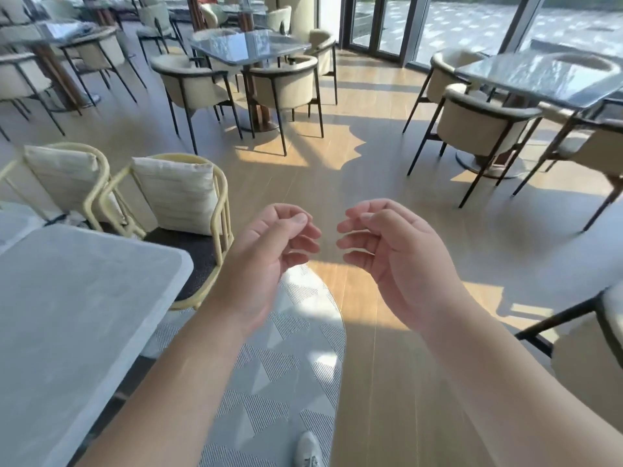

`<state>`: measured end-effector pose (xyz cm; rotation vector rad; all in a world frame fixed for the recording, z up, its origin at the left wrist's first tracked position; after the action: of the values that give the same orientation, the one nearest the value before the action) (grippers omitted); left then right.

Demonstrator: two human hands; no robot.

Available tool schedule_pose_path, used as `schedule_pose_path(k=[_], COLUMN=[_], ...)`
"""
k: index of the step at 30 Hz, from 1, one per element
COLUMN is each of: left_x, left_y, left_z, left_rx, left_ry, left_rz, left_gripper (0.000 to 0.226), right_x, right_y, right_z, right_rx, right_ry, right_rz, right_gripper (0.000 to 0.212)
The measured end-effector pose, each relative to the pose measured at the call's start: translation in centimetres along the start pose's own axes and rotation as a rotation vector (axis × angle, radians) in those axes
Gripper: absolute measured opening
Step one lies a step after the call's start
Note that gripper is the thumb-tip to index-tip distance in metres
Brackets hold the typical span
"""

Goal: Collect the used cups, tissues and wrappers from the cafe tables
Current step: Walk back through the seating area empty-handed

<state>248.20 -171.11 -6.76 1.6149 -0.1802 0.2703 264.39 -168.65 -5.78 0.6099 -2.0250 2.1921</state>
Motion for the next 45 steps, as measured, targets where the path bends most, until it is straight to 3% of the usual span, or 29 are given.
schedule_pose_path(k=[7, 19, 31, 45], left_x=[-1.5, -1.9, 0.6, -11.2], left_y=[1.0, -3.0, -2.3, -2.0], left_z=[-11.8, -32.3, -53.9, -71.4], left_rx=[0.012, -0.001, 0.073, 0.115], left_ry=[-0.054, 0.014, 0.169, 0.294], left_rz=[0.014, -0.074, -0.078, -0.010], left_gripper=[0.013, 0.010, 0.009, 0.009], right_x=[-0.2, -5.7, -8.8, -1.7], right_y=[-1.2, -1.1, -5.5, -1.3], right_z=[-11.4, -33.5, -55.2, -76.7], right_rx=[-0.025, 0.021, 0.095, 0.164], right_ry=[0.038, -0.011, -0.211, -0.323], right_rz=[0.000, -0.056, -0.013, 0.058], right_gripper=[0.014, 0.015, 0.016, 0.016])
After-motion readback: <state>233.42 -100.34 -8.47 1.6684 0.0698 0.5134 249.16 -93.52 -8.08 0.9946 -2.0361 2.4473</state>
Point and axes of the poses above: each hand's wrist, its own z-axis away from the middle knuckle, its own x-axis out of the palm, y = z × x, the point moved 1 cm from there along -z, towards the middle knuckle, and after that the axes turned 1 degree about z, right-handed, at the moved point
